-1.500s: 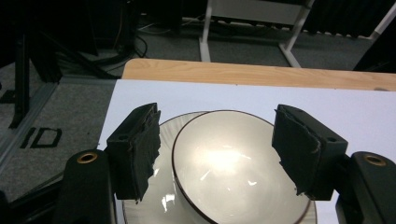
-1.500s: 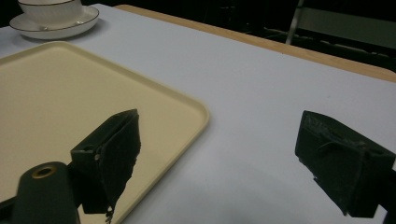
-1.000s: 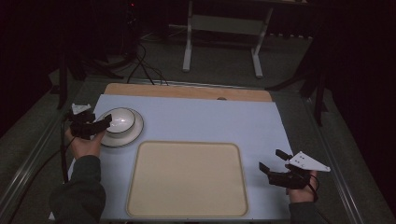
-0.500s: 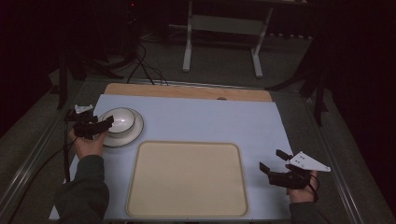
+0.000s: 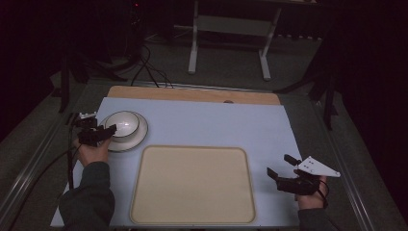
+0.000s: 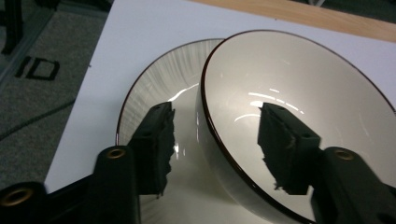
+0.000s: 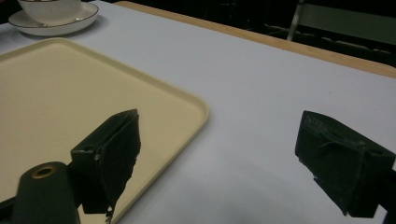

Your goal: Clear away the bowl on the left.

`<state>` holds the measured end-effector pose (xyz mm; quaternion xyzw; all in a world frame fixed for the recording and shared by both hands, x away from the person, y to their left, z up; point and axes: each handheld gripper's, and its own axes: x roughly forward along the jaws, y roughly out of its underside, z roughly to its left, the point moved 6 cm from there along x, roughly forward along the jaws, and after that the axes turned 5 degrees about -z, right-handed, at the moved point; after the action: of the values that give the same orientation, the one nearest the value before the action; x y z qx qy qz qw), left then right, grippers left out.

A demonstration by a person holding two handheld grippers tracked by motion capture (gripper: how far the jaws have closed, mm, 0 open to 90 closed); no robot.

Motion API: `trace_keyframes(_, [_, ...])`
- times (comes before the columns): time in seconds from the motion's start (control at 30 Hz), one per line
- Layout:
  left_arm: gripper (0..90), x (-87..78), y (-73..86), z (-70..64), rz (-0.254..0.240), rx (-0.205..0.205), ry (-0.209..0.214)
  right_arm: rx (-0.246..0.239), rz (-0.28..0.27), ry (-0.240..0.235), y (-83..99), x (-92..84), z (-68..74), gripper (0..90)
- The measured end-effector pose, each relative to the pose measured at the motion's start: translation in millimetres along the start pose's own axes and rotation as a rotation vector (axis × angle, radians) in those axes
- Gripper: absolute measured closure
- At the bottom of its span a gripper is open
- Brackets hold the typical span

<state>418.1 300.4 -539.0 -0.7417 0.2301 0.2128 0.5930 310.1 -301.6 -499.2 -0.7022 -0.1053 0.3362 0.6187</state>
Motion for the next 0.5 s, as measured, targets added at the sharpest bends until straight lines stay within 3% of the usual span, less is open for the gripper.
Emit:
trace_keyframes(0.17, [59.8,3.9,4.6,-2.0,0.033,-0.017,0.020,0.002,-0.001,0.000,0.0,-0.5,-0.3,13.8])
trace_keyframes(0.3, [63.0,4.6,5.2,-1.0,0.036,-0.055,0.026,0.002,0.000,0.000,0.1,-0.3,-0.2,13.8])
trace_keyframes(0.5, [72.1,6.2,8.3,0.3,0.060,-0.070,0.028,0.002,0.001,0.000,0.2,-0.5,-0.3,13.8])
